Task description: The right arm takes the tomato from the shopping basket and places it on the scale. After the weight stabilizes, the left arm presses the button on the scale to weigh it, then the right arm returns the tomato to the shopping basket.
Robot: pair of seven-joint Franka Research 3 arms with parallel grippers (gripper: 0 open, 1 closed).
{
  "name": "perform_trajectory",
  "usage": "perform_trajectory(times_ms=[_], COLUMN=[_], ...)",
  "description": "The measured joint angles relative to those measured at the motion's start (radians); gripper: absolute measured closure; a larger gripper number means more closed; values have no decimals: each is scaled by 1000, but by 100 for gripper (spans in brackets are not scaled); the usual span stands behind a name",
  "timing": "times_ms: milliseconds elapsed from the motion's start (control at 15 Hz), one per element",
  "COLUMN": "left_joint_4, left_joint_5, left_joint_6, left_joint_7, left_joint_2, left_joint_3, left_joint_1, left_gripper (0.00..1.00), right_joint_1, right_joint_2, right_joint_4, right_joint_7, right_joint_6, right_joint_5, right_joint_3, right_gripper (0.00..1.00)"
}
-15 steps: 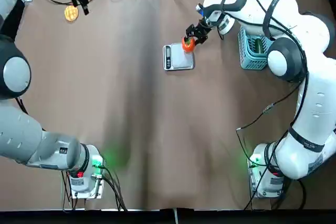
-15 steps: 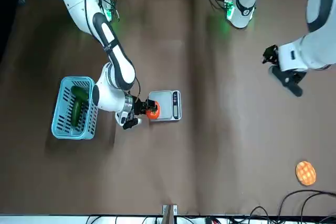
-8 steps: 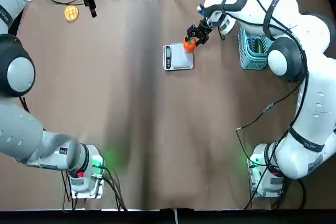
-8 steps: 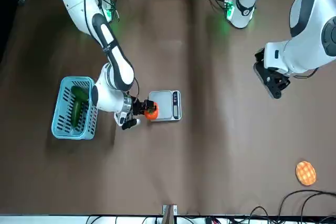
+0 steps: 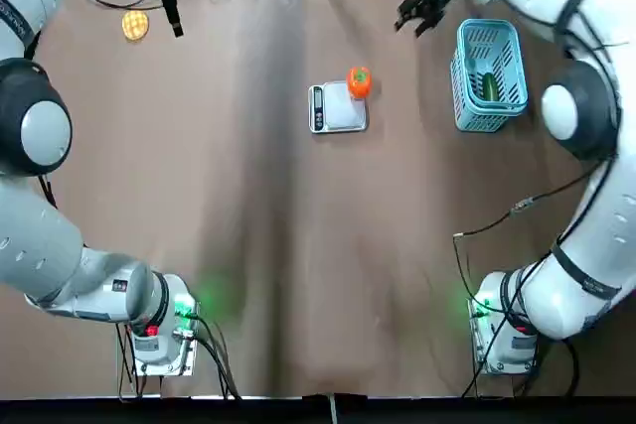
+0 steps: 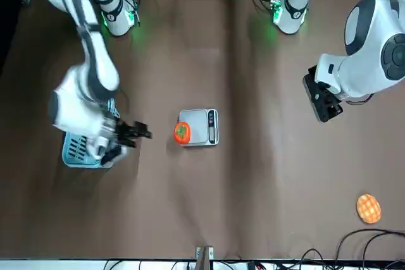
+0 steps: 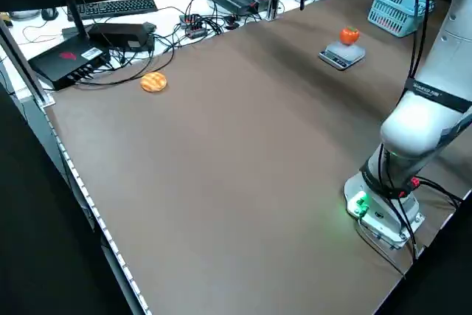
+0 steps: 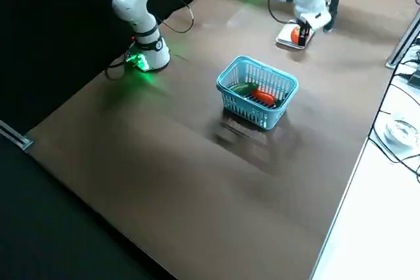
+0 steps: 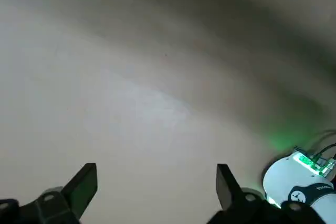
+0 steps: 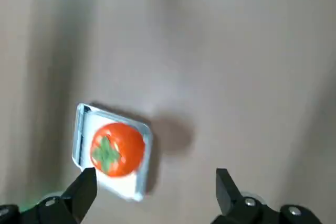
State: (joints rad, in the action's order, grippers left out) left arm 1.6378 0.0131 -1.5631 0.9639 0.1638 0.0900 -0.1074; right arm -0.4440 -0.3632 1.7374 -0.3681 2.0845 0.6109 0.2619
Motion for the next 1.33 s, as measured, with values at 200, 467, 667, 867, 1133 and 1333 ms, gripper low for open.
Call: perform_trajectory(times_ms=[200,467,667,867,1133,1333], left_joint_4=[0,0,0,0,0,0], left_joint_5=[0,0,0,0,0,0], left_joint_6=[-13,-49,-55,-58,-88,-118], left_joint_7=[20,135,185,229,229,204], left_joint_2=[0,7,16,36,72,83], left_joint_3=[5,10,14,31,42,47], left_joint_1=[0,0,0,-2,-25,-71], left_gripper=[0,0,0,0,3,14], right_joint_1=[8,7,24,174,336,425], right_joint_2=[136,293,385,413,414,410], right_joint_4=[-12,-15,14,49,-42,-99], right_joint_7=[60,257,315,331,350,350], right_joint_6=[-91,-285,-385,-405,-426,-443], right_joint_5=[-286,-509,-582,-595,-595,-596], right_joint_3=[53,58,41,-92,-200,-272], right_gripper=[0,2,5,7,6,2])
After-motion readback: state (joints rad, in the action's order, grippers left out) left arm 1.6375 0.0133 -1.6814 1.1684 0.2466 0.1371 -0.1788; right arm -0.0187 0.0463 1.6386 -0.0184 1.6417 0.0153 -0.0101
